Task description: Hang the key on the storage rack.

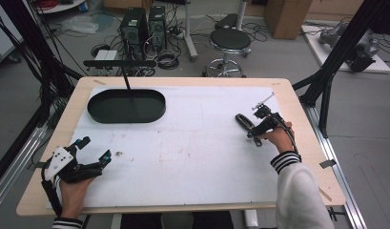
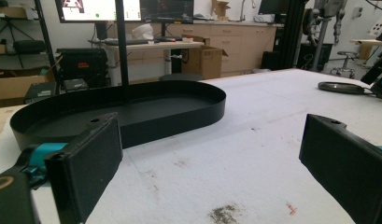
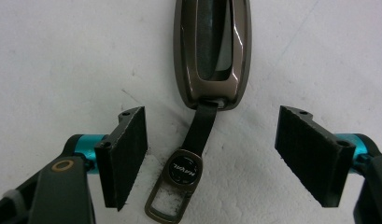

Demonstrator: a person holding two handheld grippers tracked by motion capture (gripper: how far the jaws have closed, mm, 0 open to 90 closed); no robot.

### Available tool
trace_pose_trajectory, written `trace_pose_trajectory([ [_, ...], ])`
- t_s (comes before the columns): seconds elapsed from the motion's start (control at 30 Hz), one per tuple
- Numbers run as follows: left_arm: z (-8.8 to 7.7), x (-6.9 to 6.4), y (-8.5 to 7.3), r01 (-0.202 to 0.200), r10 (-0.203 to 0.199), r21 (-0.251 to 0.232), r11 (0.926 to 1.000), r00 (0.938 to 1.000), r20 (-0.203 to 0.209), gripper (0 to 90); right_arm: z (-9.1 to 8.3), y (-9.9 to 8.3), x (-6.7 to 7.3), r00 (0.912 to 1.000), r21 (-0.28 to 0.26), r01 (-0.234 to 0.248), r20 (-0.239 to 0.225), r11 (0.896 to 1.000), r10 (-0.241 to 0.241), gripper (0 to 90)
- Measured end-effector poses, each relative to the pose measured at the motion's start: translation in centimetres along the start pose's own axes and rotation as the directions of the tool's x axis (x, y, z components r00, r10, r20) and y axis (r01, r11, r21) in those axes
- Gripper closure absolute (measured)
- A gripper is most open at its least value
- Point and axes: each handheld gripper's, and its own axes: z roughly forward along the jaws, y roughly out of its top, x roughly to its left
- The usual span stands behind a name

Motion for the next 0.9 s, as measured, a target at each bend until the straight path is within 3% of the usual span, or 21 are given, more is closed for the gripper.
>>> trace_pose_trajectory([
  [0.3, 0.01, -0.02, 0.0, 0.001, -0.001, 0.0, 1.0, 1.0, 0.0, 6.5, 0.23, 0.0, -0.03, 0.9996, 0.021, -0.027, 0.004, 0.999, 0.027, 37.8],
  [0.53, 0.03, -0.02, 0.01, -0.001, 0.001, 0.001, 1.0, 1.0, -0.001, 6.5, 0.34, 0.06, -0.01, 0.9969, 0.034, -0.079, 0.011, 0.996, 0.078, 45.3],
  [0.9, 0.02, -0.03, 0.0, -0.002, 0.002, -0.001, 1.0, 1.0, -0.002, 6.5, 0.59, 0.18, 0.06, 0.9957, 0.054, -0.092, -0.008, 0.994, 0.092, 57.6],
])
